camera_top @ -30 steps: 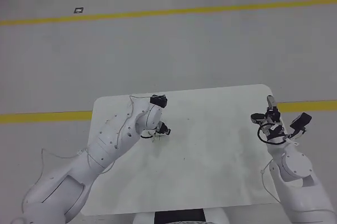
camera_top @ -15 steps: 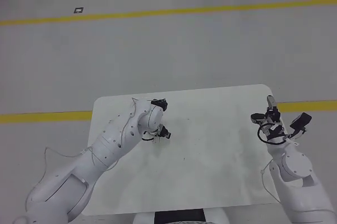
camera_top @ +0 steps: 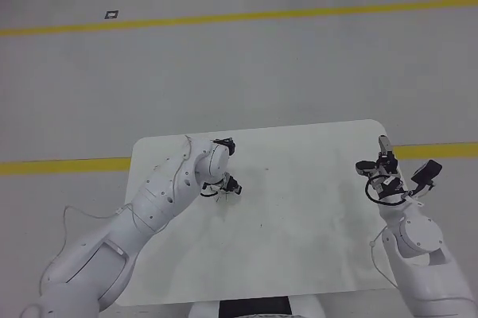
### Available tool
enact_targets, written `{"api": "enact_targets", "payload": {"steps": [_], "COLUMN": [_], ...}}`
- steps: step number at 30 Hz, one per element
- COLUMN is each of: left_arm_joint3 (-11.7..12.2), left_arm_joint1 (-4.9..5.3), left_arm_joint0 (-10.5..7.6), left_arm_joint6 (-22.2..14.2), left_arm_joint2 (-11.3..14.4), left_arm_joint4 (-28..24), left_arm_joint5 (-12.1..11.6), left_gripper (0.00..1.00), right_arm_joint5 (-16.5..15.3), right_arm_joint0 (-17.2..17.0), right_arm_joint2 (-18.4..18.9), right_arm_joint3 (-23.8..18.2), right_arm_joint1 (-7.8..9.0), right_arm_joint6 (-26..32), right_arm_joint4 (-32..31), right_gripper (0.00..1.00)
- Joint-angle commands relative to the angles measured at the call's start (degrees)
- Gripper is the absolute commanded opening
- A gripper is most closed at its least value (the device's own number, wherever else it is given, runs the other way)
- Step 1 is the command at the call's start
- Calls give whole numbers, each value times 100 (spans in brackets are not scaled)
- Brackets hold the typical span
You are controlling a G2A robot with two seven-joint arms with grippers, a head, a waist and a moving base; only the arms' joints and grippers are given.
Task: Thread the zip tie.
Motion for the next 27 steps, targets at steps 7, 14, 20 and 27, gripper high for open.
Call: {"api": "enact_targets", "payload": {"steps": [7,14,20,27], "left_arm_joint3": [-148,-158,-297,-595], "left_arm_joint1": [45,53,96,197], "left_arm_joint0": [21,5,71,101], "left_arm_joint6": [0,31,62,0], "left_arm_joint2": [-125,-92,-129,-46], "left_arm_joint4": [-206,-66,19,50], "left_arm_joint5": [-271,-280,-293,-227], "left_gripper": [100,100,100,33], "right_arm_joint5": [0,0,0,0], "right_arm_joint0": [0,0,0,0], "right_arm_joint2": [0,0,0,0], "right_arm_joint3": [0,0,0,0], "right_arm_joint1": [0,0,0,0], "right_arm_joint6": [0,0,0,0], "right_arm_joint4": [0,0,0,0], "right_gripper": [100,100,100,100]}}
